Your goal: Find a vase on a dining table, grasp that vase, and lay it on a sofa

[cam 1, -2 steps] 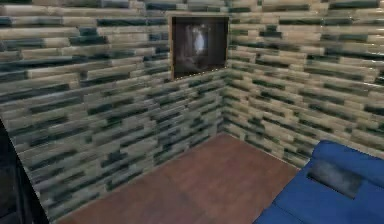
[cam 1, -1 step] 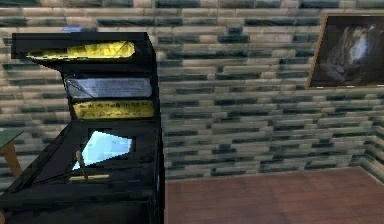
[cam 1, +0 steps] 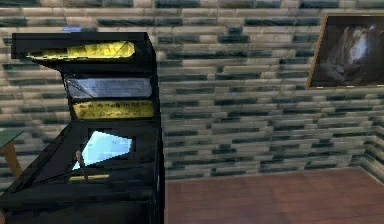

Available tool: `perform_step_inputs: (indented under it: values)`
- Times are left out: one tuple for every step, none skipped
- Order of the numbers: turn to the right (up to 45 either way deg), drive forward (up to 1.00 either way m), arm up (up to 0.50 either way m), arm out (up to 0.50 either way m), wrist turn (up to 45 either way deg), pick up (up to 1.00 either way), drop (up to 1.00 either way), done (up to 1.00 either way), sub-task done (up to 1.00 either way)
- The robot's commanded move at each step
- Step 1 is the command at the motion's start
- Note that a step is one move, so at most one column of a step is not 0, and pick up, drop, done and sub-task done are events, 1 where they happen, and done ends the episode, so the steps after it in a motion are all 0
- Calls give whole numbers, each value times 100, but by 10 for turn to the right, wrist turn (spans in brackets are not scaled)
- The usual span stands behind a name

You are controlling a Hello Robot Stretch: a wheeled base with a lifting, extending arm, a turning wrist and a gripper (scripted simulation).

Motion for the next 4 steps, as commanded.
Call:
perform_step_inputs:
  values:
    - [0,0,0,0,450,0,0,0,0]
    - [0,0,0,0,330,0,0,0,0]
    - [0,0,-40,0,0,0,0,0,0]
    - [0,0,-32,0,0,0,0,0,0]
